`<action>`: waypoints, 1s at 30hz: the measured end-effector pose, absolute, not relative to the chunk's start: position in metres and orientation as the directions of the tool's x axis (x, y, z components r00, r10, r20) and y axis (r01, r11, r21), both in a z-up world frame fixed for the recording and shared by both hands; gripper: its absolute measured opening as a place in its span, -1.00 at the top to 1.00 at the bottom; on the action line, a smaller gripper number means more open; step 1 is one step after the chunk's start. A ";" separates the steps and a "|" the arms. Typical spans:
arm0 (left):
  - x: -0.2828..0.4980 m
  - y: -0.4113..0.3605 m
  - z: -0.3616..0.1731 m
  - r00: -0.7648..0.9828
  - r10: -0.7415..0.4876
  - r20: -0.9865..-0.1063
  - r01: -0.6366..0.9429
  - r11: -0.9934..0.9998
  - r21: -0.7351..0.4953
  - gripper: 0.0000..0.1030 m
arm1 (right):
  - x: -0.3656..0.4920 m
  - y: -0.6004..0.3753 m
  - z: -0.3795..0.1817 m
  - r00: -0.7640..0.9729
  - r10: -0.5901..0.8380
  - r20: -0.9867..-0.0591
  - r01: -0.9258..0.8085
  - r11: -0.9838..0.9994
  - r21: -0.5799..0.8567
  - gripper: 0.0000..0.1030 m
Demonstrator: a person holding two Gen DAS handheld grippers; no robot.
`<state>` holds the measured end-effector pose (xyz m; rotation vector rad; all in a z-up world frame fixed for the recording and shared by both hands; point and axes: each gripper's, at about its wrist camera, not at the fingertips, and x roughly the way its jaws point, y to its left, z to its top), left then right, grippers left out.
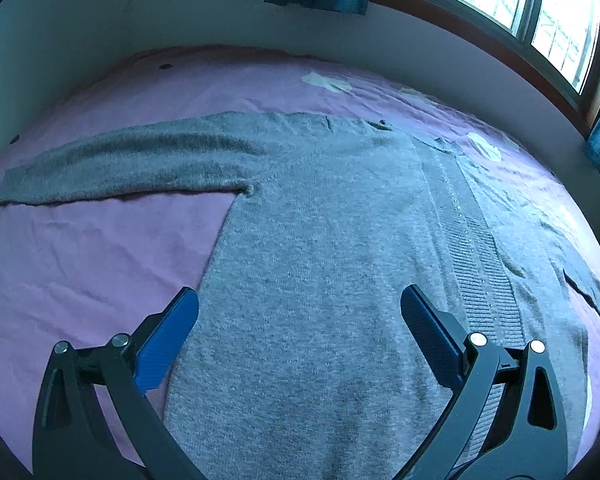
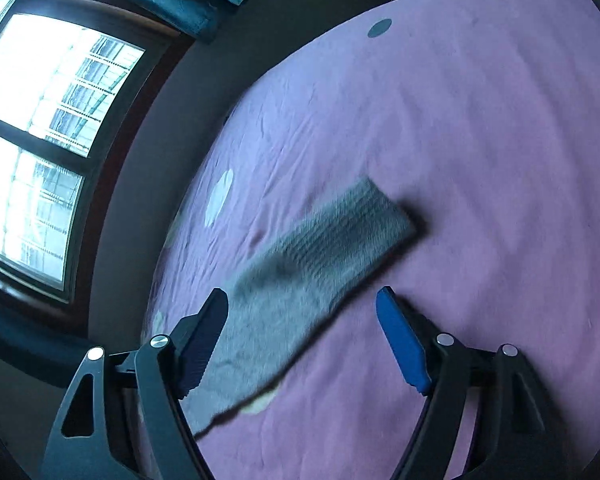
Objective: Fold small clothes
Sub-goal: 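Reach out and grasp the grey sweater sleeve cuff with the right tool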
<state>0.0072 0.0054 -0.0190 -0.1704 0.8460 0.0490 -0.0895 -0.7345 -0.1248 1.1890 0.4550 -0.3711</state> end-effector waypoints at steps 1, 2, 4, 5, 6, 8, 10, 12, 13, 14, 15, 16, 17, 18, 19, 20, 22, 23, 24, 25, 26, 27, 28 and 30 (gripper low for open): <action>0.007 0.005 -0.019 0.662 -0.025 -0.749 -0.110 0.985 -0.130 -0.96 | -0.089 -0.737 -0.126 0.853 -0.048 -0.519 0.505 0.322 0.801 -0.47; 0.007 0.005 -0.020 0.662 -0.025 -0.749 -0.109 0.986 -0.130 -0.96 | -0.089 -0.739 -0.128 0.855 -0.058 -0.516 0.506 0.314 0.803 -0.47; 0.007 0.005 -0.021 0.662 -0.025 -0.750 -0.109 0.986 -0.129 -0.96 | -0.085 -0.741 -0.127 0.855 -0.074 -0.514 0.509 0.316 0.801 -0.47; 0.007 0.005 -0.021 0.661 -0.027 -0.750 -0.108 0.986 -0.130 -0.96 | -0.084 -0.740 -0.126 0.851 -0.078 -0.519 0.514 0.326 0.794 -0.47; 0.007 0.005 -0.021 0.661 -0.028 -0.750 -0.107 0.986 -0.131 -0.96 | -0.083 -0.737 -0.126 0.854 -0.074 -0.515 0.508 0.331 0.795 -0.47; 0.007 0.004 -0.021 0.660 -0.031 -0.751 -0.106 0.985 -0.133 -0.96 | -0.076 -0.737 -0.125 0.871 -0.038 -0.489 0.470 0.351 0.810 -0.46; 0.007 0.004 -0.022 0.661 -0.033 -0.750 -0.103 0.986 -0.134 -0.96 | -0.070 -0.733 -0.124 0.874 0.001 -0.485 0.447 0.388 0.806 -0.46; 0.007 0.003 -0.023 0.660 -0.038 -0.750 -0.100 0.985 -0.138 -0.96 | -0.066 -0.732 -0.123 0.890 0.025 -0.455 0.408 0.400 0.821 -0.46; 0.007 0.003 -0.023 0.660 -0.040 -0.750 -0.097 0.986 -0.139 -0.96 | -0.066 -0.733 -0.123 0.905 0.037 -0.423 0.377 0.387 0.841 -0.46; 0.007 0.002 -0.024 0.659 -0.041 -0.751 -0.095 0.986 -0.137 -0.96 | -0.066 -0.733 -0.123 0.918 0.039 -0.395 0.352 0.375 0.857 -0.46; 0.008 0.001 -0.024 0.657 -0.042 -0.753 -0.094 0.986 -0.137 -0.96 | -0.068 -0.734 -0.122 0.930 0.035 -0.366 0.329 0.366 0.871 -0.46; 0.008 0.001 -0.025 0.655 -0.043 -0.754 -0.092 0.986 -0.137 -0.96 | -0.069 -0.736 -0.122 0.938 0.021 -0.346 0.315 0.362 0.877 -0.46; 0.008 0.000 -0.026 0.653 -0.044 -0.756 -0.091 0.986 -0.136 -0.96 | -0.069 -0.737 -0.123 0.936 0.012 -0.351 0.324 0.359 0.875 -0.46; 0.008 0.000 -0.026 0.651 -0.044 -0.758 -0.091 0.987 -0.136 -0.96 | -0.067 -0.739 -0.128 0.921 0.007 -0.391 0.364 0.349 0.863 -0.42; 0.009 0.000 -0.027 0.649 -0.045 -0.759 -0.092 0.986 -0.136 -0.96 | -0.065 -0.737 -0.128 0.906 0.005 -0.422 0.393 0.352 0.849 -0.29; 0.009 0.000 -0.027 0.648 -0.046 -0.760 -0.092 0.986 -0.138 -0.96 | -0.064 -0.736 -0.126 0.886 -0.009 -0.463 0.434 0.365 0.824 -0.20; 0.009 0.000 -0.027 0.649 -0.047 -0.760 -0.091 0.986 -0.140 -0.96 | -0.065 -0.738 -0.120 0.872 -0.047 -0.487 0.468 0.372 0.802 -0.16; 0.009 0.000 -0.027 0.649 -0.048 -0.759 -0.091 0.986 -0.140 -0.96 | -0.071 -0.739 -0.119 0.870 -0.071 -0.488 0.478 0.365 0.799 -0.16; 0.009 0.000 -0.027 0.649 -0.049 -0.759 -0.090 0.986 -0.141 -0.96 | -0.077 -0.743 -0.120 0.865 -0.104 -0.491 0.495 0.348 0.797 -0.16; 0.009 0.001 -0.027 0.649 -0.050 -0.759 -0.092 0.986 -0.143 -0.96 | -0.079 -0.746 -0.122 0.863 -0.115 -0.492 0.501 0.327 0.801 -0.08; 0.009 0.002 -0.027 0.649 -0.050 -0.759 -0.093 0.985 -0.144 -0.96 | -0.081 -0.751 -0.125 0.862 -0.114 -0.494 0.503 0.307 0.808 0.02; 0.009 0.002 -0.027 0.648 -0.050 -0.760 -0.094 0.985 -0.146 -0.96 | -0.082 -0.754 -0.129 0.859 -0.107 -0.500 0.508 0.291 0.810 0.32; 0.009 0.002 -0.027 0.646 -0.050 -0.762 -0.096 0.985 -0.146 -0.96 | -0.082 -0.757 -0.132 0.854 -0.092 -0.511 0.515 0.276 0.811 0.63; 0.010 0.004 -0.027 0.644 -0.049 -0.763 -0.099 0.984 -0.147 -0.96 | -0.084 -0.760 -0.136 0.850 -0.086 -0.519 0.522 0.259 0.812 0.87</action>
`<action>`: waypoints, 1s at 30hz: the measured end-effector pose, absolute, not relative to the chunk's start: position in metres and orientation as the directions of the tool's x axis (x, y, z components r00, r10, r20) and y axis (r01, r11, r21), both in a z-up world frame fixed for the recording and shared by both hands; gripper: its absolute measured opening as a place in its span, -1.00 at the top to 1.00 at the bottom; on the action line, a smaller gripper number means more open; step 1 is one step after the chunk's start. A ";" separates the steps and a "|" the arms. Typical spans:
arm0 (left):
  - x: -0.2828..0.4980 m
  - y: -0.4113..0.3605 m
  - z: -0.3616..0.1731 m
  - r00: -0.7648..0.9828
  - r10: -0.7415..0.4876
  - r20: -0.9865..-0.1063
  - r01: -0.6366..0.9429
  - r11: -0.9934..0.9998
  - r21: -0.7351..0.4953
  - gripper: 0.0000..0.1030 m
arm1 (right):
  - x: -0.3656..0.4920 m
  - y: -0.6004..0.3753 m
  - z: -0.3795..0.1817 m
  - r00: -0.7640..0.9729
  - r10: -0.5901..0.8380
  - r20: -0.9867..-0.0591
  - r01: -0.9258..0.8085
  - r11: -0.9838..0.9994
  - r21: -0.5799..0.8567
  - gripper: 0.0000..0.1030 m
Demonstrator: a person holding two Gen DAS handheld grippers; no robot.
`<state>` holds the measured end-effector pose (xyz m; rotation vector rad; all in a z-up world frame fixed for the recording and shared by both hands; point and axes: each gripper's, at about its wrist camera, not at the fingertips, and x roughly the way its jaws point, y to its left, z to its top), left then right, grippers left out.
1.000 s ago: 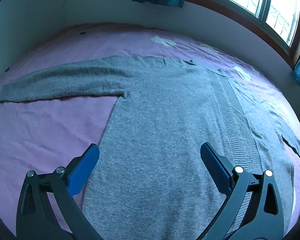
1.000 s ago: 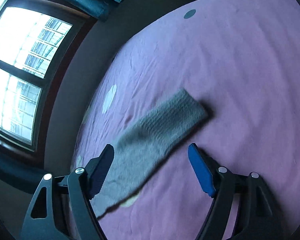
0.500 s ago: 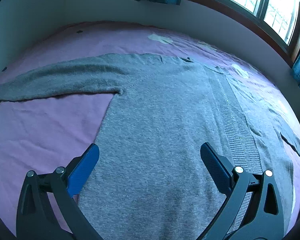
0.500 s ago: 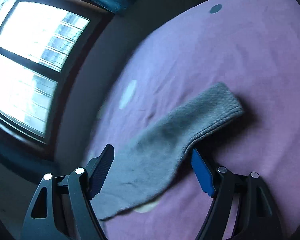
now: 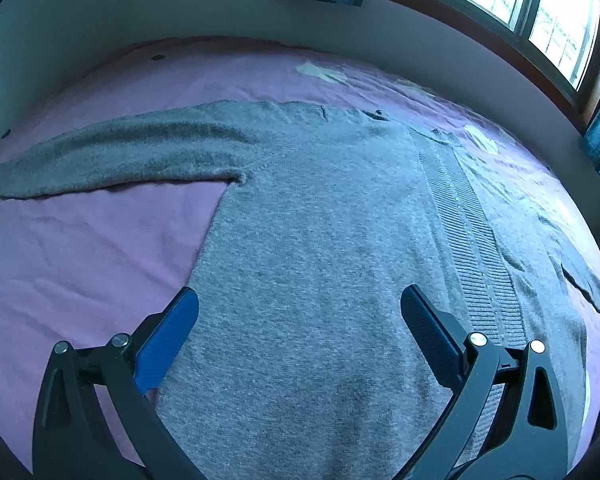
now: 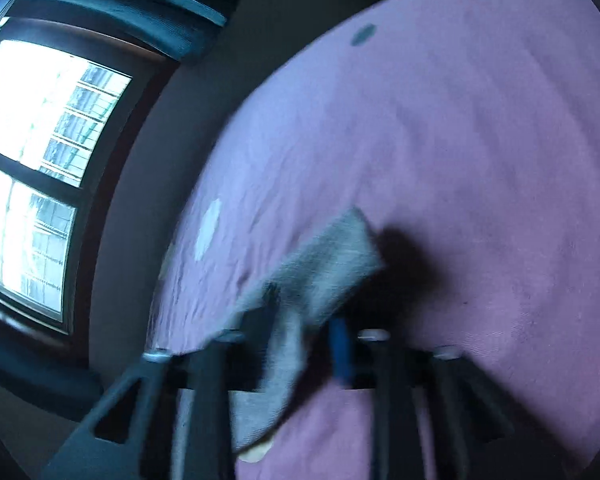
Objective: Fold small clothes
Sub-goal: 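Reach out and grasp the grey sweater sleeve cuff with the right tool, then carry the held sleeve across the sweater body with the right tool, then release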
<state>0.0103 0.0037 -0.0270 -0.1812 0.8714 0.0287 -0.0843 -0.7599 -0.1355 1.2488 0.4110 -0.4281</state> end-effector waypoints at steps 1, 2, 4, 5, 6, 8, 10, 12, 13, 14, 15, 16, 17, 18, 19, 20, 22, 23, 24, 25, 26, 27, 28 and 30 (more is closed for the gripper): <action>0.011 0.004 -0.027 0.643 -0.048 -0.764 -0.099 0.984 -0.146 -0.96 | -0.082 -0.757 -0.132 0.851 -0.094 -0.516 0.521 0.260 0.813 0.89; 0.011 0.005 -0.026 0.644 -0.046 -0.764 -0.101 0.984 -0.144 -0.96 | -0.082 -0.755 -0.128 0.854 -0.102 -0.510 0.517 0.270 0.812 0.89; 0.012 0.008 -0.024 0.647 -0.043 -0.761 -0.103 0.984 -0.143 -0.96 | -0.077 -0.749 -0.111 0.858 -0.114 -0.500 0.508 0.318 0.800 0.89; 0.012 0.009 -0.024 0.648 -0.042 -0.760 -0.101 0.985 -0.141 -0.96 | -0.071 -0.742 -0.101 0.862 -0.117 -0.494 0.501 0.345 0.793 0.89; 0.011 0.010 -0.023 0.651 -0.040 -0.758 -0.101 0.985 -0.139 -0.96 | -0.065 -0.735 -0.090 0.868 -0.115 -0.484 0.489 0.376 0.787 0.89; 0.011 0.013 -0.021 0.654 -0.036 -0.756 -0.103 0.985 -0.137 -0.96 | -0.046 -0.712 -0.064 0.881 -0.095 -0.464 0.453 0.459 0.765 0.89; 0.010 0.017 -0.020 0.655 -0.039 -0.755 -0.113 0.982 -0.149 -0.96 | -0.022 -0.680 -0.039 0.886 -0.073 -0.458 0.418 0.555 0.720 0.89; 0.010 0.019 -0.018 0.656 -0.052 -0.753 -0.115 0.979 -0.167 -0.96 | 0.005 -0.644 -0.016 0.896 -0.032 -0.443 0.361 0.632 0.685 0.89; 0.009 0.019 -0.016 0.659 -0.053 -0.750 -0.114 0.979 -0.170 -0.96 | 0.016 -0.629 -0.008 0.900 -0.008 -0.436 0.334 0.657 0.676 0.89; 0.009 0.019 -0.015 0.663 -0.051 -0.747 -0.112 0.980 -0.167 -0.96 | 0.031 -0.609 0.000 0.902 0.023 -0.430 0.299 0.686 0.664 0.89; 0.009 0.019 -0.014 0.665 -0.049 -0.745 -0.111 0.980 -0.163 -0.96 | 0.045 -0.587 0.008 0.903 0.050 -0.426 0.267 0.713 0.648 0.89; 0.008 0.018 -0.013 0.668 -0.048 -0.743 -0.109 0.981 -0.161 -0.96 | 0.059 -0.565 0.014 0.903 0.075 -0.424 0.236 0.737 0.633 0.90; 0.008 0.019 -0.013 0.669 -0.049 -0.742 -0.108 0.981 -0.162 -0.96 | 0.066 -0.548 0.019 0.901 0.096 -0.423 0.211 0.755 0.620 0.90; 0.008 0.020 -0.012 0.668 -0.051 -0.742 -0.109 0.980 -0.165 -0.96 | 0.077 -0.527 0.022 0.898 0.118 -0.425 0.185 0.774 0.605 0.89; 0.009 0.020 -0.012 0.668 -0.052 -0.742 -0.111 0.979 -0.169 -0.96 | 0.092 -0.498 0.026 0.891 0.149 -0.429 0.149 0.797 0.586 0.90; 0.009 0.021 -0.013 0.667 -0.053 -0.743 -0.114 0.979 -0.172 -0.96 | 0.101 -0.484 0.027 0.887 0.170 -0.430 0.126 0.806 0.579 0.90; 0.009 0.021 -0.014 0.665 -0.050 -0.745 -0.116 0.979 -0.170 -0.96 | 0.124 -0.432 0.025 0.865 0.235 -0.444 0.057 0.832 0.552 0.90; 0.010 0.021 -0.015 0.662 -0.048 -0.748 -0.119 0.979 -0.167 -0.96 | 0.131 -0.410 0.024 0.853 0.259 -0.453 0.030 0.842 0.538 0.90; 0.010 0.022 -0.016 0.660 -0.047 -0.750 -0.120 0.978 -0.168 -0.96 | 0.127 -0.391 0.018 0.842 0.279 -0.461 0.004 0.852 0.523 0.90; 0.011 0.023 -0.017 0.658 -0.048 -0.752 -0.122 0.978 -0.169 -0.96 | 0.134 -0.363 0.016 0.825 0.304 -0.477 -0.034 0.869 0.494 0.90; 0.011 0.024 -0.018 0.655 -0.048 -0.754 -0.124 0.978 -0.170 -0.96 | 0.139 -0.342 0.014 0.811 0.317 -0.492 -0.062 0.882 0.467 0.90; 0.011 0.024 -0.019 0.654 -0.047 -0.755 -0.125 0.978 -0.169 -0.96 | 0.145 -0.315 0.010 0.789 0.333 -0.516 -0.099 0.899 0.428 0.90; 0.011 0.024 -0.019 0.654 -0.045 -0.755 -0.126 0.978 -0.168 -0.96 | 0.149 -0.298 0.007 0.773 0.343 -0.534 -0.126 0.908 0.400 0.90; 0.012 0.025 -0.020 0.654 -0.045 -0.755 -0.127 0.978 -0.168 -0.96 | 0.150 -0.269 -0.004 0.742 0.364 -0.564 -0.181 0.918 0.353 0.90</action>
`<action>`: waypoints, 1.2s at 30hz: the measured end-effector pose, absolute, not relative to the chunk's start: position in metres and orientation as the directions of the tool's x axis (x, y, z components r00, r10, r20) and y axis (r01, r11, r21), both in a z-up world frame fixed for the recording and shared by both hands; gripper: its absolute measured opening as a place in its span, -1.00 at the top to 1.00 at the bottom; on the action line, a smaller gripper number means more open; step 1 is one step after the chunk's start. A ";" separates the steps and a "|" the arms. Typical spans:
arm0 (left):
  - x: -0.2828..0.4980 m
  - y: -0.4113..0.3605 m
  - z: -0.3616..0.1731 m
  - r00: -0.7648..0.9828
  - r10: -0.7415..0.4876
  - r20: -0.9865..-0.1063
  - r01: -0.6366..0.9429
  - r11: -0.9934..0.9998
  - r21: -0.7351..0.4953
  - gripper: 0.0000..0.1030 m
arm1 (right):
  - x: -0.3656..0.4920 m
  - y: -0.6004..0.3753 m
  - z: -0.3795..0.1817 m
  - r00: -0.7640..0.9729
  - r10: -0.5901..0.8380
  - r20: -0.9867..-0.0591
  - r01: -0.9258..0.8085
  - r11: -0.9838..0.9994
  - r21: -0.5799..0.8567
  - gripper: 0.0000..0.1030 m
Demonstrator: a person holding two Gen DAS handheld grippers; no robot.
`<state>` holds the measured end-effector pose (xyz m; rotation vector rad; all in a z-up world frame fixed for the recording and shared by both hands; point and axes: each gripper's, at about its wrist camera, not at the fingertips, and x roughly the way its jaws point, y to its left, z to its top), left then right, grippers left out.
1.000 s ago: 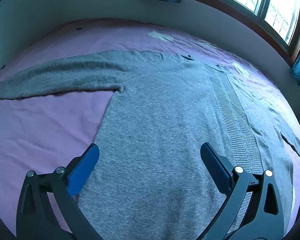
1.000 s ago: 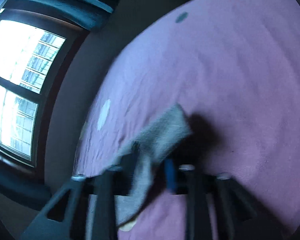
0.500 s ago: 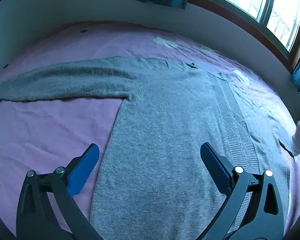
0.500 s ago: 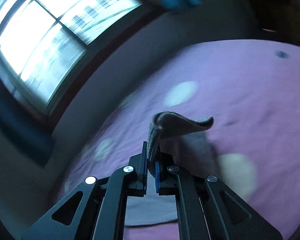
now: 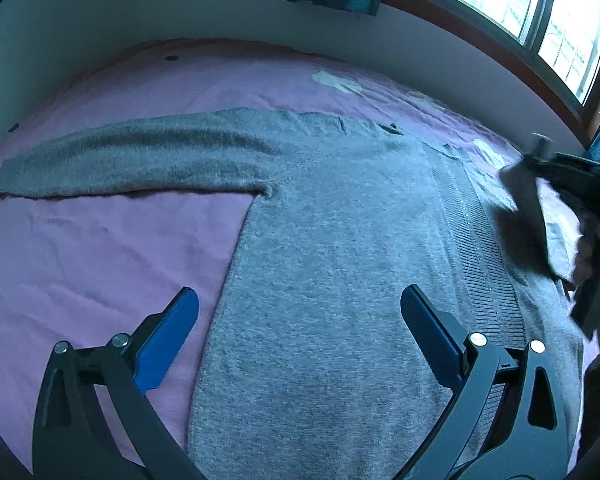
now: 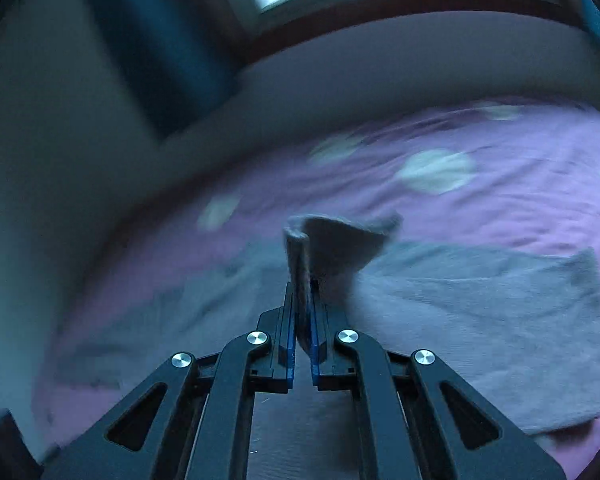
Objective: Fold small clothes
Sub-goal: 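Carry the held sleeve across the sweater body with the right tool, then release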
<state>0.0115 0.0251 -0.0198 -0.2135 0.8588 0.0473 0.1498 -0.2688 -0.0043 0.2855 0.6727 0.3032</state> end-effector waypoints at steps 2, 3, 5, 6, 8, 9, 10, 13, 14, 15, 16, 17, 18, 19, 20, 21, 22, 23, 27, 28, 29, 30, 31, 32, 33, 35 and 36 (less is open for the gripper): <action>0.012 0.026 -0.021 0.653 -0.045 -0.756 -0.129 0.977 -0.169 -0.96 | 0.155 -0.238 -0.012 0.710 0.381 -0.592 -0.237 0.921 0.308 0.90; 0.012 0.027 -0.021 0.652 -0.045 -0.757 -0.129 0.977 -0.169 -0.96 | 0.154 -0.229 -0.016 0.699 0.383 -0.604 -0.259 0.923 0.286 0.90; 0.013 0.027 -0.022 0.649 -0.044 -0.759 -0.131 0.977 -0.169 -0.96 | 0.147 -0.212 -0.026 0.679 0.392 -0.621 -0.300 0.920 0.253 0.90; 0.014 0.028 -0.023 0.648 -0.045 -0.761 -0.132 0.977 -0.169 -0.96 | 0.147 -0.198 -0.028 0.673 0.393 -0.626 -0.316 0.919 0.237 0.90; 0.015 0.028 -0.025 0.645 -0.043 -0.763 -0.134 0.977 -0.169 -0.96 | 0.141 -0.173 -0.035 0.658 0.394 -0.642 -0.361 0.913 0.190 0.90; 0.015 0.029 -0.025 0.644 -0.044 -0.764 -0.134 0.976 -0.170 -0.96 | 0.141 -0.166 -0.036 0.652 0.395 -0.647 -0.376 0.910 0.176 0.90; 0.015 0.029 -0.025 0.644 -0.045 -0.764 -0.135 0.976 -0.171 -0.96 | 0.140 -0.160 -0.038 0.644 0.399 -0.653 -0.393 0.905 0.164 0.90; 0.015 0.029 -0.025 0.644 -0.045 -0.764 -0.134 0.976 -0.170 -0.96 | 0.137 -0.145 -0.045 0.619 0.407 -0.672 -0.442 0.888 0.130 0.90; 0.015 0.029 -0.025 0.644 -0.044 -0.764 -0.134 0.976 -0.169 -0.96 | 0.133 -0.141 -0.046 0.614 0.408 -0.675 -0.456 0.882 0.118 0.90; 0.015 0.029 -0.026 0.644 -0.043 -0.764 -0.134 0.977 -0.168 -0.96 | 0.131 -0.138 -0.047 0.611 0.408 -0.678 -0.468 0.877 0.106 0.90; 0.015 0.030 -0.026 0.643 -0.045 -0.764 -0.133 0.977 -0.169 -0.96 | 0.129 -0.134 -0.048 0.607 0.410 -0.681 -0.484 0.870 0.092 0.90; 0.015 0.030 -0.027 0.641 -0.045 -0.766 -0.133 0.977 -0.169 -0.96 | 0.128 -0.132 -0.048 0.606 0.412 -0.681 -0.492 0.866 0.086 0.90; 0.015 0.029 -0.028 0.641 -0.045 -0.766 -0.133 0.977 -0.169 -0.96 | 0.125 -0.131 -0.047 0.605 0.413 -0.680 -0.498 0.863 0.081 0.90; 0.015 0.029 -0.028 0.640 -0.045 -0.767 -0.133 0.977 -0.168 -0.96 | 0.124 -0.129 -0.047 0.604 0.416 -0.680 -0.506 0.859 0.077 0.90; 0.015 0.028 -0.028 0.638 -0.044 -0.769 -0.133 0.977 -0.167 -0.96 | 0.122 -0.127 -0.048 0.602 0.421 -0.678 -0.514 0.855 0.074 0.90; 0.015 0.028 -0.029 0.637 -0.046 -0.769 -0.132 0.977 -0.167 -0.96 | 0.120 -0.125 -0.048 0.602 0.423 -0.677 -0.520 0.851 0.070 0.90; 0.015 0.027 -0.029 0.637 -0.046 -0.770 -0.131 0.977 -0.167 -0.96 | 0.119 -0.124 -0.048 0.598 0.428 -0.678 -0.527 0.847 0.069 0.90; 0.015 0.027 -0.029 0.636 -0.046 -0.770 -0.130 0.977 -0.166 -0.96 | 0.118 -0.123 -0.049 0.595 0.431 -0.679 -0.533 0.843 0.068 0.90; 0.014 0.026 -0.029 0.637 -0.047 -0.770 -0.127 0.978 -0.165 -0.96 | 0.114 -0.121 -0.051 0.579 0.456 -0.676 -0.561 0.824 0.075 0.90; 0.013 0.025 -0.029 0.636 -0.046 -0.770 -0.127 0.978 -0.164 -0.96 | 0.114 -0.121 -0.051 0.577 0.460 -0.675 -0.563 0.823 0.078 0.89; 0.014 0.025 -0.029 0.635 -0.046 -0.771 -0.127 0.978 -0.164 -0.96 | 0.115 -0.122 -0.052 0.571 0.468 -0.675 -0.565 0.820 0.091 0.89; 0.014 0.025 -0.030 0.634 -0.047 -0.772 -0.127 0.978 -0.164 -0.96 | 0.116 -0.123 -0.052 0.554 0.484 -0.677 -0.569 0.814 0.115 0.87; 0.014 0.024 -0.030 0.633 -0.048 -0.773 -0.127 0.978 -0.165 -0.96 | 0.117 -0.124 -0.053 0.535 0.503 -0.678 -0.575 0.806 0.144 0.83; 0.013 0.024 -0.030 0.632 -0.049 -0.773 -0.127 0.978 -0.165 -0.96 | 0.119 -0.124 -0.054 0.521 0.518 -0.679 -0.577 0.799 0.167 0.82; 0.013 0.023 -0.030 0.632 -0.050 -0.774 -0.125 0.978 -0.165 -0.96 | 0.120 -0.125 -0.054 0.509 0.528 -0.680 -0.580 0.794 0.182 0.79; 0.013 0.022 -0.030 0.632 -0.051 -0.773 -0.121 0.979 -0.164 -0.96 | 0.121 -0.122 -0.056 0.471 0.556 -0.685 -0.593 0.774 0.220 0.63; 0.014 0.022 -0.030 0.632 -0.053 -0.773 -0.119 0.979 -0.164 -0.96 | 0.120 -0.120 -0.057 0.471 0.553 -0.688 -0.594 0.775 0.216 0.53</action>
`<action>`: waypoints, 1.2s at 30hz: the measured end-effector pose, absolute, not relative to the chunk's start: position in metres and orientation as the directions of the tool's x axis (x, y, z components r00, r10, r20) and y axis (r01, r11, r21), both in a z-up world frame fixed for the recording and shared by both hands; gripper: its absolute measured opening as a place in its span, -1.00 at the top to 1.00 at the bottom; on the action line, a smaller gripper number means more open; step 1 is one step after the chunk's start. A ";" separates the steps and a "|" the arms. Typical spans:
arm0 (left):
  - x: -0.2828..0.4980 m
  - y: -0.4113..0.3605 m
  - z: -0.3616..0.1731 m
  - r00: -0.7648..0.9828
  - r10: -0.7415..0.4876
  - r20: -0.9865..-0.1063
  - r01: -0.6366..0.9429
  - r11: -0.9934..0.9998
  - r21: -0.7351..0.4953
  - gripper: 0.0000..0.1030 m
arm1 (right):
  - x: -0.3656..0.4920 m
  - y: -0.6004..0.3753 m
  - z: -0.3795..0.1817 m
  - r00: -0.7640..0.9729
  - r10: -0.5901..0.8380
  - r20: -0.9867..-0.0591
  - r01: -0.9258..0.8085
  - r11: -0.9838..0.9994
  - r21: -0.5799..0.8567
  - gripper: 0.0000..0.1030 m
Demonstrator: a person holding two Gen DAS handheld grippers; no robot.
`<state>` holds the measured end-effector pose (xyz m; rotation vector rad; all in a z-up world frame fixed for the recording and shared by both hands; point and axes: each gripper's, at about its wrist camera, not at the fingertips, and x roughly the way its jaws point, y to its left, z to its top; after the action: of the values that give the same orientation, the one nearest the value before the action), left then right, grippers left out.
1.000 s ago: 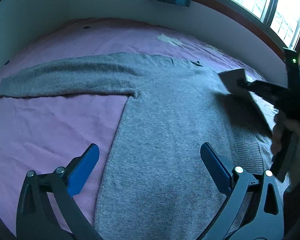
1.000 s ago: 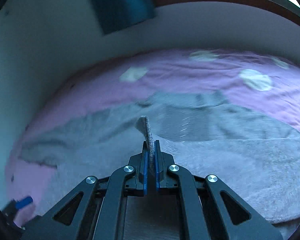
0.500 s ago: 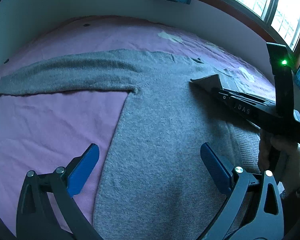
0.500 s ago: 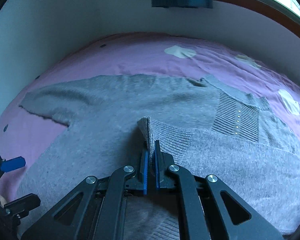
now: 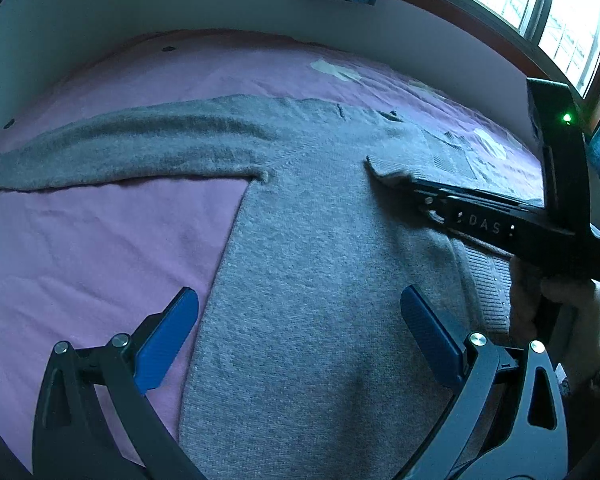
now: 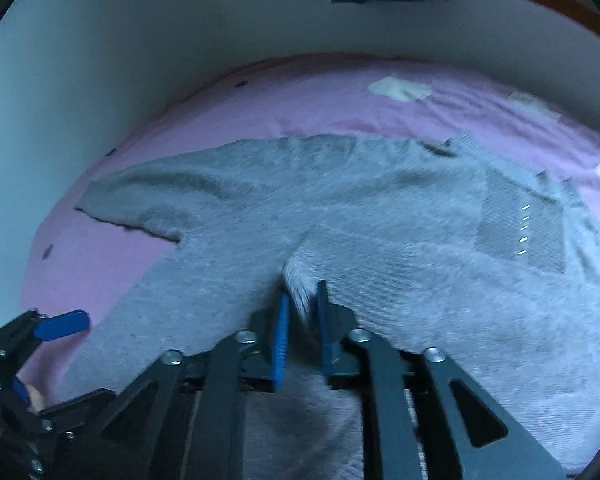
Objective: Fold small clothes
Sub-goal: 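Carry the held sleeve across the sweater body with the right tool, then release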
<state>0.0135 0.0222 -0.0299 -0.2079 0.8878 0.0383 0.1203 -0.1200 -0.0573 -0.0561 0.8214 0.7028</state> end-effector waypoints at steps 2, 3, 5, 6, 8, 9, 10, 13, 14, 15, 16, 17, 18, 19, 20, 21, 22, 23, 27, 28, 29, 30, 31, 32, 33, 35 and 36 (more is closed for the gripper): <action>0.014 0.022 -0.030 0.630 -0.054 -0.775 -0.119 0.979 -0.165 -0.96 | 0.118 -0.114 -0.059 0.480 0.532 -0.697 -0.596 0.781 0.186 0.44; 0.014 0.023 -0.030 0.628 -0.055 -0.776 -0.121 0.979 -0.167 -0.96 | 0.117 -0.111 -0.060 0.481 0.527 -0.701 -0.602 0.780 0.173 0.40; 0.015 0.023 -0.031 0.627 -0.055 -0.777 -0.124 0.978 -0.170 -0.96 | 0.111 -0.103 -0.061 0.488 0.505 -0.712 -0.618 0.776 0.127 0.25; 0.015 0.023 -0.031 0.626 -0.056 -0.778 -0.126 0.977 -0.171 -0.96 | 0.108 -0.098 -0.062 0.501 0.484 -0.717 -0.623 0.777 0.089 0.17; 0.016 0.024 -0.032 0.624 -0.055 -0.779 -0.128 0.977 -0.172 -0.96 | 0.103 -0.090 -0.063 0.543 0.423 -0.725 -0.614 0.789 0.001 0.16; 0.017 0.024 -0.033 0.622 -0.056 -0.781 -0.129 0.977 -0.173 -0.96 | 0.101 -0.087 -0.063 0.562 0.400 -0.724 -0.608 0.793 -0.033 0.16; 0.016 0.024 -0.033 0.621 -0.057 -0.782 -0.130 0.976 -0.174 -0.96 | 0.100 -0.084 -0.064 0.573 0.381 -0.726 -0.605 0.794 -0.061 0.21; 0.017 0.024 -0.035 0.616 -0.059 -0.786 -0.132 0.975 -0.176 -0.96 | 0.098 -0.078 -0.063 0.590 0.356 -0.724 -0.601 0.793 -0.099 0.87; 0.017 0.024 -0.036 0.615 -0.060 -0.786 -0.130 0.976 -0.176 -0.96 | 0.097 -0.078 -0.061 0.600 0.353 -0.718 -0.595 0.796 -0.106 0.89; 0.017 0.023 -0.036 0.615 -0.061 -0.786 -0.127 0.976 -0.175 -0.96 | 0.096 -0.077 -0.059 0.608 0.358 -0.708 -0.592 0.799 -0.105 0.89; 0.017 0.023 -0.036 0.615 -0.061 -0.786 -0.125 0.977 -0.174 -0.96 | 0.094 -0.076 -0.056 0.612 0.374 -0.697 -0.596 0.797 -0.096 0.89; 0.016 0.022 -0.036 0.615 -0.061 -0.786 -0.123 0.977 -0.172 -0.96 | 0.092 -0.075 -0.054 0.614 0.383 -0.690 -0.600 0.794 -0.094 0.90; 0.016 0.021 -0.036 0.615 -0.059 -0.786 -0.122 0.978 -0.170 -0.96 | 0.091 -0.074 -0.053 0.616 0.387 -0.686 -0.604 0.791 -0.096 0.90; 0.016 0.021 -0.037 0.615 -0.059 -0.786 -0.123 0.978 -0.169 -0.96 | 0.089 -0.071 -0.054 0.619 0.388 -0.683 -0.606 0.789 -0.101 0.90; 0.016 0.022 -0.037 0.615 -0.059 -0.786 -0.123 0.978 -0.170 -0.96 | 0.088 -0.070 -0.054 0.621 0.387 -0.681 -0.607 0.788 -0.106 0.90; 0.016 0.022 -0.038 0.614 -0.058 -0.787 -0.125 0.977 -0.170 -0.96 | 0.090 -0.068 -0.054 0.621 0.388 -0.681 -0.607 0.788 -0.105 0.90; 0.016 0.022 -0.039 0.612 -0.058 -0.789 -0.126 0.977 -0.170 -0.96 | 0.091 -0.067 -0.053 0.622 0.391 -0.679 -0.603 0.792 -0.096 0.90; 0.016 0.022 -0.039 0.611 -0.058 -0.790 -0.127 0.977 -0.170 -0.96 | 0.093 -0.066 -0.052 0.618 0.397 -0.678 -0.603 0.793 -0.086 0.90; 0.016 0.021 -0.040 0.609 -0.056 -0.791 -0.125 0.978 -0.165 -0.96 | 0.097 -0.060 -0.052 0.585 0.437 -0.684 -0.626 0.779 -0.037 0.90; 0.016 0.021 -0.040 0.609 -0.057 -0.791 -0.125 0.978 -0.167 -0.96 | 0.097 -0.058 -0.054 0.568 0.448 -0.691 -0.639 0.769 -0.027 0.90; 0.016 0.022 -0.040 0.610 -0.057 -0.790 -0.125 0.978 -0.168 -0.96 | 0.096 -0.056 -0.056 0.559 0.450 -0.696 -0.647 0.762 -0.026 0.90; 0.016 0.022 -0.040 0.610 -0.058 -0.791 -0.126 0.978 -0.169 -0.96 | 0.095 -0.055 -0.057 0.552 0.453 -0.700 -0.654 0.756 -0.027 0.90; 0.017 0.022 -0.041 0.609 -0.058 -0.791 -0.126 0.977 -0.169 -0.96 | 0.094 -0.054 -0.057 0.548 0.459 -0.699 -0.659 0.752 -0.022 0.90; 0.017 0.022 -0.041 0.608 -0.058 -0.792 -0.127 0.977 -0.169 -0.96 | 0.094 -0.054 -0.056 0.547 0.464 -0.697 -0.661 0.751 -0.018 0.90; 0.017 0.022 -0.042 0.607 -0.057 -0.793 -0.127 0.978 -0.167 -0.96 | 0.094 -0.054 -0.054 0.548 0.473 -0.690 -0.662 0.750 -0.011 0.90; 0.018 0.021 -0.042 0.605 -0.055 -0.794 -0.125 0.979 -0.163 -0.96 | 0.094 -0.053 -0.053 0.545 0.479 -0.688 -0.663 0.748 -0.005 0.90; 0.018 0.021 -0.043 0.606 -0.054 -0.794 -0.125 0.979 -0.162 -0.96 | 0.094 -0.050 -0.056 0.537 0.475 -0.697 -0.668 0.744 -0.007 0.90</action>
<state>0.0175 0.0212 -0.0427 -0.2096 0.9212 0.0414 0.0945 -0.0501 -0.0560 -0.2878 0.7330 0.6911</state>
